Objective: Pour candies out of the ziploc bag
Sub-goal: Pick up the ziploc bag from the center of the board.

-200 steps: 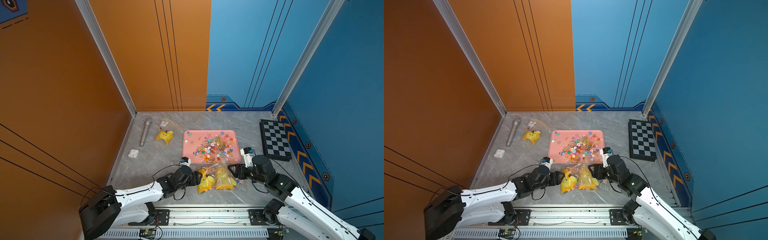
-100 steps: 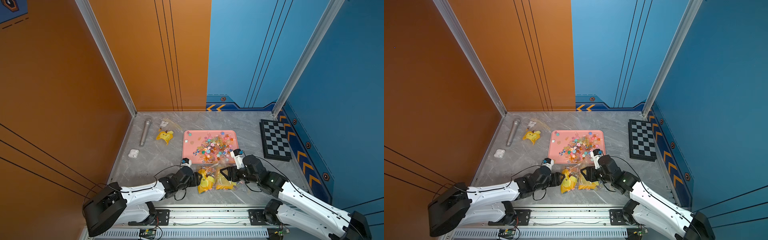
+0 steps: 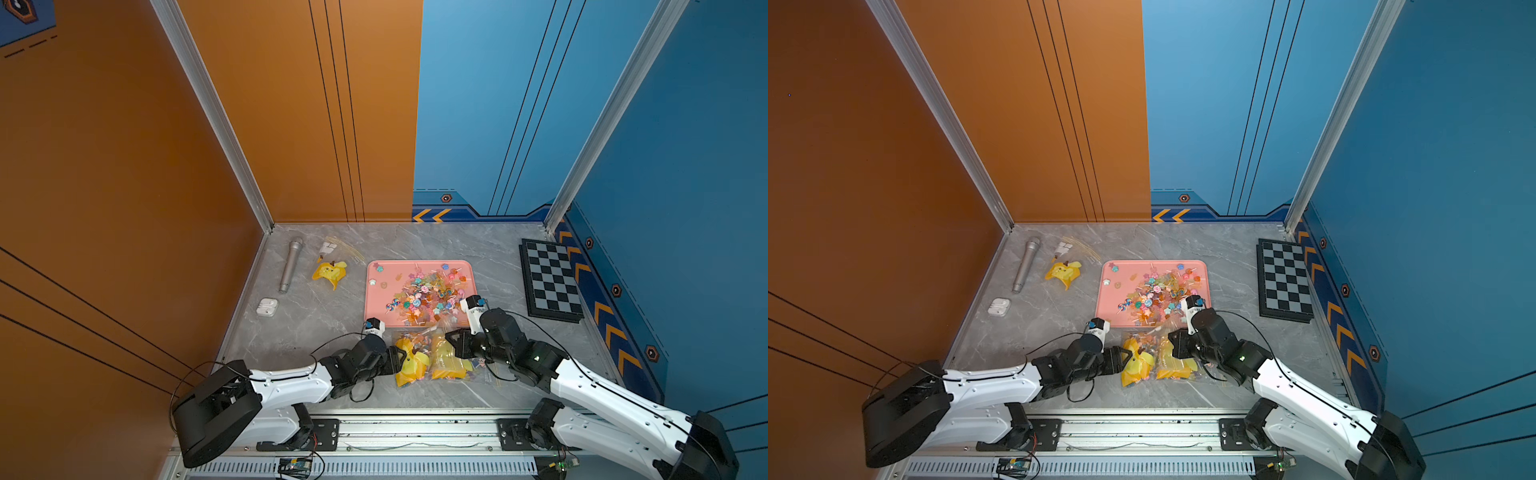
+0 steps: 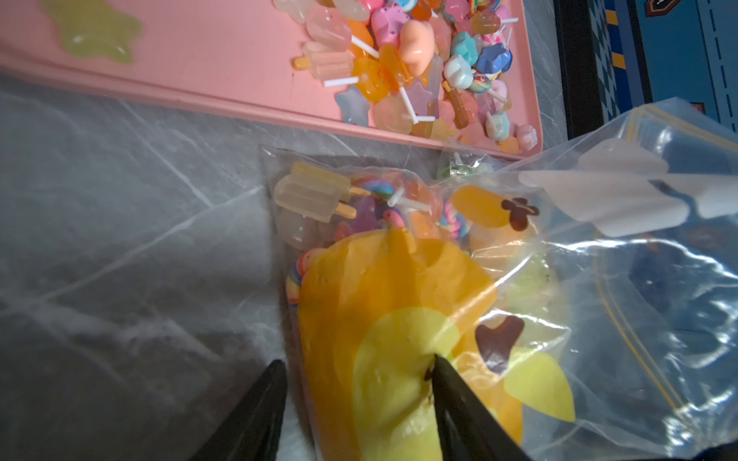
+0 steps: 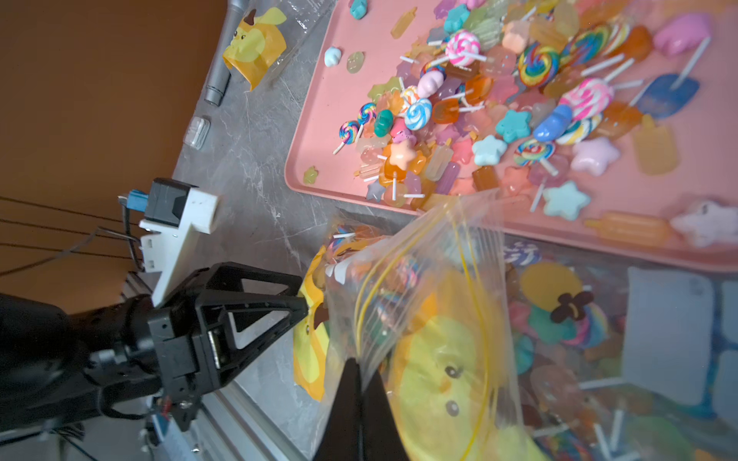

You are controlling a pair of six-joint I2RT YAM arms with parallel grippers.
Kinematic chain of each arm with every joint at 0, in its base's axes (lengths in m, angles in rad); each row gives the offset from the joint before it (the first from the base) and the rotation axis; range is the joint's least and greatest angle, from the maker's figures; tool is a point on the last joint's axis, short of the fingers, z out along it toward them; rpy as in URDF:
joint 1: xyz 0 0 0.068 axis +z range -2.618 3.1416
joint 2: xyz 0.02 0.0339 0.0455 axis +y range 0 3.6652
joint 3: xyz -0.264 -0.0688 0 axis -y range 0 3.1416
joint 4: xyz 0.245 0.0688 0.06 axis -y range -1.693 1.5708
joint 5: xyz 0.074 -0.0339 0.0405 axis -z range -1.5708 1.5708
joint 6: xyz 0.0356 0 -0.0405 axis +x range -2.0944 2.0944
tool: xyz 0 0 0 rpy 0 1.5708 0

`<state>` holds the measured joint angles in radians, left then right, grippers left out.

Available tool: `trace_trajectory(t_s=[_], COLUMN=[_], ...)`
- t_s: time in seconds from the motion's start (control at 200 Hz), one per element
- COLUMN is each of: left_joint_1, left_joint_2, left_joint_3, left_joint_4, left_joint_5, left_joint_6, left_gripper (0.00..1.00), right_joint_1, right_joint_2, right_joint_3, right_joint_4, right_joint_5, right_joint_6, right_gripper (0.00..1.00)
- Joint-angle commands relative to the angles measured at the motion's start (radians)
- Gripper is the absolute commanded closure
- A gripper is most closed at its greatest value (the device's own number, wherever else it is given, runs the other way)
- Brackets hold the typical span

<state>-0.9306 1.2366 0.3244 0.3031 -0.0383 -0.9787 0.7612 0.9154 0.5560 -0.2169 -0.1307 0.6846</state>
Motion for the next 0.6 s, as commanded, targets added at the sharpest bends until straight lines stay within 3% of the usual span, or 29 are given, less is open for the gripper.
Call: trace_trajectory(t_s=[0.0,0.596], left_joint_1=[-0.009,-0.004], left_joint_2=[-0.007,0.019], left_joint_3=[-0.019,-0.061], left_joint_4=[0.043,0.158], left_joint_5=[0.025,0.060], left_joint_6=[-0.007,-0.038], left_gripper=[0.40,0.40], right_joint_1=[-0.005,-0.054], right_joint_2=[-0.035,-0.049], right_joint_3=[0.002,-0.025], right_joint_4=[-0.013,-0.095], right_joint_5=[0.064,0.073], right_joint_6=[0.006,-0.007], right_gripper=[1.00,1.00])
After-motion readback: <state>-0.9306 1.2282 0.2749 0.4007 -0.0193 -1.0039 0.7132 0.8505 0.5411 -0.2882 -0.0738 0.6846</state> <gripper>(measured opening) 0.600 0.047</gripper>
